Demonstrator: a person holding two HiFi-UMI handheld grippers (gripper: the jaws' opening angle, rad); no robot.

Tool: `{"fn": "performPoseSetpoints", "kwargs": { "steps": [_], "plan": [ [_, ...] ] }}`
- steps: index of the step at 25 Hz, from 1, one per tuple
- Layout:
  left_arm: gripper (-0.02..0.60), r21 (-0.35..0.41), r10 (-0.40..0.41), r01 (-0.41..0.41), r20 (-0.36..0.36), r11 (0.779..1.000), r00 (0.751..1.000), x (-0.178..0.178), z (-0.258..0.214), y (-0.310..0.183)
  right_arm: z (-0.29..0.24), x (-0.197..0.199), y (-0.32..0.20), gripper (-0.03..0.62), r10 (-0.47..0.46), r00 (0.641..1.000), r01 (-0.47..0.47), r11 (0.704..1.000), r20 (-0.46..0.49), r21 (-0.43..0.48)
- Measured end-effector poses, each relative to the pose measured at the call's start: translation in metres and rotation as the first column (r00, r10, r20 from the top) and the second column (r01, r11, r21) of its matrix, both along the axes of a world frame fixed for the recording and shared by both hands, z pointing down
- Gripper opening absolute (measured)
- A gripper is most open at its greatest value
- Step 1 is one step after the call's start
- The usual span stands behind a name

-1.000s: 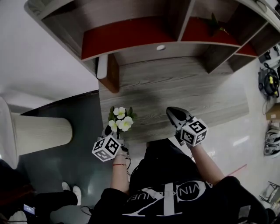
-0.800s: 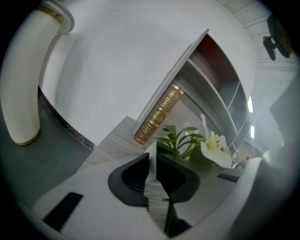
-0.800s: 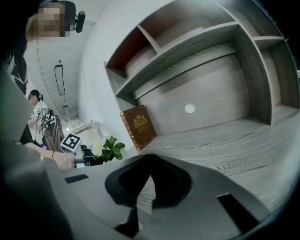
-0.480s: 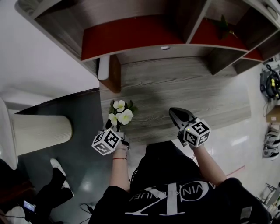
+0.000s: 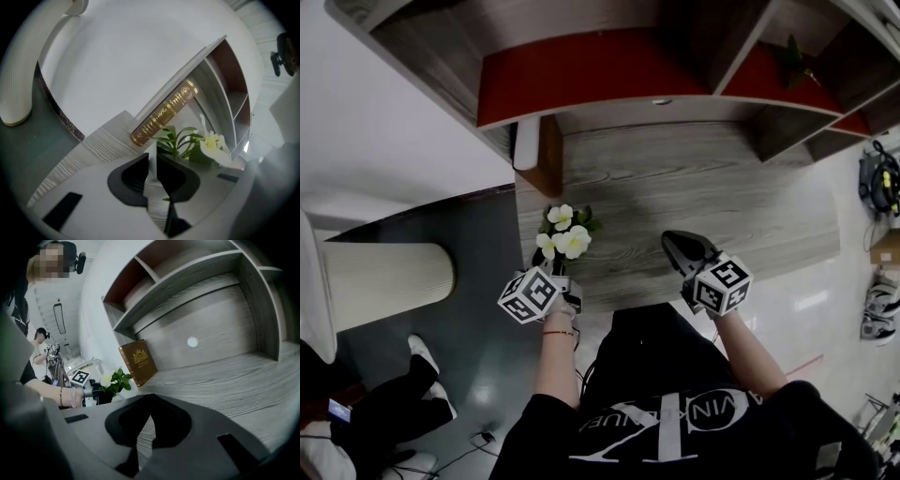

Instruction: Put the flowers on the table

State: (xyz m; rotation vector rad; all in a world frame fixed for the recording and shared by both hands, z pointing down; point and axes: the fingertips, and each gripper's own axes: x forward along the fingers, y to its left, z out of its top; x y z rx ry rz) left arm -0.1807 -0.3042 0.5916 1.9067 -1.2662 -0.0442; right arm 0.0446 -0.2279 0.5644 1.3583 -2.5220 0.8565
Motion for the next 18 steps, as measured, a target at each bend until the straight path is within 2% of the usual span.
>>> {"fn": "performPoseSetpoints", "kwargs": {
  "steps": [5,14,18],
  "plan": [
    [0.054,-0.010,-0.007,0.007,-0.063,1.000,0.998,0.0021,0.0018,-0.0028,0.0015,-0.0049,-0.0018,0.011,-0.011,1.000,0.011,1.000,0.003,-0.002],
    [0.060,-0.017,-0.046,0.044,-0.097,0.999,0.994,-0.0043,0.0056,-0.0023,0.0042,-0.0062,0.0009,0.011,-0.027,0.999,0.027,1.000,-0.023,-0.002],
    [0.064,-0.025,-0.055,0.052,-0.149,0.998,0.987,-0.0019,0.0034,-0.0006,0.0045,-0.0055,0.0021,0.011,-0.024,0.999,0.024,1.000,-0.030,-0.001]
  ]
}}
